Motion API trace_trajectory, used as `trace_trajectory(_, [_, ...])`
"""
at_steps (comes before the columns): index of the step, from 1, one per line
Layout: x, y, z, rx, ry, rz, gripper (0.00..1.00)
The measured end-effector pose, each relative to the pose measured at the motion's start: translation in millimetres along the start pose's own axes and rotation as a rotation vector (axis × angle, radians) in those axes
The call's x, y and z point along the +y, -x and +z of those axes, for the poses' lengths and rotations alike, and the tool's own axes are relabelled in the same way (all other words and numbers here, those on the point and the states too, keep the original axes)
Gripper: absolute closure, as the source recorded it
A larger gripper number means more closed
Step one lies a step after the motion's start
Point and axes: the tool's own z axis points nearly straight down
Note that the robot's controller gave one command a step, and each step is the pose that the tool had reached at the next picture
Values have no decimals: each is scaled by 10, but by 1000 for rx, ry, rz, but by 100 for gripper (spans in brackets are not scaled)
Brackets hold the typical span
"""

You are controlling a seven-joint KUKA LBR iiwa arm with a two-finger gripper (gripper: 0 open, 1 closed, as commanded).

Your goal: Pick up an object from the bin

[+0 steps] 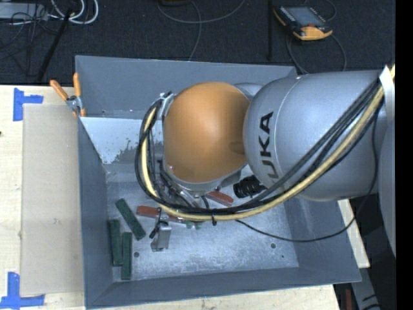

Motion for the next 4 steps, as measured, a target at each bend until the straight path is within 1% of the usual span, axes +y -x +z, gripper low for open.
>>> trace_trajectory(1, [-93,577,1206,-2,0,130,0])
trace_trajectory(2, [-414,604,343,-15,2,-258,0])
trace_trajectory(3, [-827,723,1638,-2,0,-329,0])
trace_trajectory(4, [-812,742,1589,-9,2,-326,100])
